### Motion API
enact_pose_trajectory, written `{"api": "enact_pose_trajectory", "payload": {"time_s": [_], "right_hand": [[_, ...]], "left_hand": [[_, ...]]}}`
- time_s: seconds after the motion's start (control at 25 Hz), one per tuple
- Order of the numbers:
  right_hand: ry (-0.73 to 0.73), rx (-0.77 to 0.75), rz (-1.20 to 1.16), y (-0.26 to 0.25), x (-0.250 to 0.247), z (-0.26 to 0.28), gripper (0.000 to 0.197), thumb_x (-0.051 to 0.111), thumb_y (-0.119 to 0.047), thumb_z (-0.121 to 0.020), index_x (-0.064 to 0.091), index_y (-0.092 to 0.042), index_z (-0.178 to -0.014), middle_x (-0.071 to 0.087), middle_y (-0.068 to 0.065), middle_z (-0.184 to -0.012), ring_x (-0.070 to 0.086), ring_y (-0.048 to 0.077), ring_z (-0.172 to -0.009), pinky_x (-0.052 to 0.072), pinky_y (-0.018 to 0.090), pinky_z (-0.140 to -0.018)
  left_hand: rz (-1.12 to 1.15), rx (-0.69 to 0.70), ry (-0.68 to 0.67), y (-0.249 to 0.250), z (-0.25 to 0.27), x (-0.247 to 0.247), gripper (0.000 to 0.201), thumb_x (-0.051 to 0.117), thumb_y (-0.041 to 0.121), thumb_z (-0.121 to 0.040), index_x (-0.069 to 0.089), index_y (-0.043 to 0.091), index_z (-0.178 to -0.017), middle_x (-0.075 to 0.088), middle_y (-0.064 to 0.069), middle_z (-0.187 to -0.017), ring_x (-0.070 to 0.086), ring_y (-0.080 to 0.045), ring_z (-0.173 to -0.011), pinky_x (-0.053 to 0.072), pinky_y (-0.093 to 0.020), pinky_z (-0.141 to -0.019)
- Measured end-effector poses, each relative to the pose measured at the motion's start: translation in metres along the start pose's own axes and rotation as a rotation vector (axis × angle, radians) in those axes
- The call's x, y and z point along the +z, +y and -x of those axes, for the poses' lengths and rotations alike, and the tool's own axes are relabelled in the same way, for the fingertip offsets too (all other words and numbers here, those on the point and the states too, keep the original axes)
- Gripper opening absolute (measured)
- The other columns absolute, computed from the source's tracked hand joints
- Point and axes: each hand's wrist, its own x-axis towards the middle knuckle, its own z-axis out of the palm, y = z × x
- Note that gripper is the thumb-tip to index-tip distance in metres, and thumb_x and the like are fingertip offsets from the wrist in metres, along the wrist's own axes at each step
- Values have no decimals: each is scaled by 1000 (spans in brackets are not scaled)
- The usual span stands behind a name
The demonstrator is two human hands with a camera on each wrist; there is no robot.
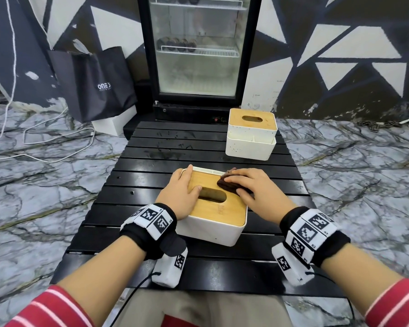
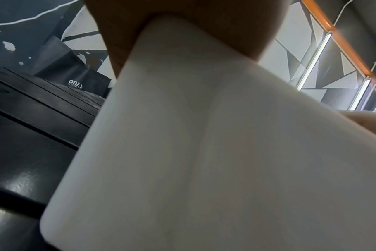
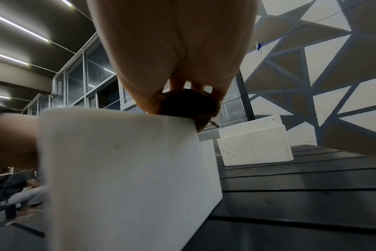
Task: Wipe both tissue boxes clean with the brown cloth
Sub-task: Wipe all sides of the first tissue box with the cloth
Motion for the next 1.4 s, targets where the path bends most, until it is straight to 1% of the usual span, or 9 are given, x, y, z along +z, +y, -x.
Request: {"api": "enact_pose_trajectory", "payload": {"time_s": [0.28,0.48,0.68,0.92,1.0,1.08,1.16,1.24,1.4], "right_hand": [[98,19,-106,-29,8,45,36,43,-27,-85,56,-34,-118,52,-14,-122,36,9,-117,32,33,-103],[111,32,-113,-42,16,57,37,35,-37,-85,54,-39,-116,52,-19,-121,36,5,-119,35,37,-102],[68,75,-131,-31,7,44,34,52,-16,-87,58,-35,-114,53,-16,-121,38,8,-119,34,37,-103],[-7,131,-134,-3,-17,21,45,51,-9,-87,53,-35,-123,50,-10,-128,38,13,-123,32,42,-105],[-57,133,-96,-2,-22,15,48,51,-10,-86,49,-37,-126,47,-7,-129,38,16,-122,35,44,-103],[-102,134,-38,-5,-24,8,46,55,-19,-86,48,-41,-126,42,-6,-133,36,19,-123,35,46,-103],[-129,152,12,-8,-24,3,42,57,-27,-85,49,-42,-124,35,-3,-140,32,22,-127,32,49,-105],[-118,161,1,-9,-21,1,39,57,-26,-85,52,-38,-122,36,0,-141,32,24,-128,31,49,-106],[-69,177,15,-10,-15,2,31,54,-26,-87,52,-38,-116,45,-3,-129,38,24,-118,37,49,-99]], "left_hand": [[-21,-4,-13,2,0,0,62,38,37,-98,9,21,-150,14,1,-155,39,-21,-131,36,-31,-100],[-10,-28,-23,1,-1,-3,62,39,37,-98,10,22,-150,13,0,-156,37,-20,-132,36,-30,-100],[133,-71,-3,3,2,-2,65,49,34,-94,16,18,-149,19,-5,-153,34,-20,-134,31,-28,-103],[144,-39,33,-2,23,-4,67,64,43,-84,34,17,-138,36,-7,-137,46,-21,-119,38,-27,-94],[73,-21,21,-2,32,-1,71,61,51,-82,33,16,-137,35,-6,-135,43,-23,-122,38,-32,-99],[-62,99,29,-2,37,-1,82,47,68,-79,29,18,-141,30,-4,-144,32,-23,-132,31,-38,-108],[-212,321,8,-1,40,-5,96,22,86,-69,28,26,-144,23,5,-153,19,-20,-140,20,-45,-114],[-307,477,-78,0,41,-6,102,5,92,-62,28,36,-144,24,14,-152,11,-17,-144,9,-51,-116],[-545,581,-238,-1,39,-2,89,20,91,-59,11,55,-139,25,21,-149,0,-19,-145,-2,-59,-111]]}}
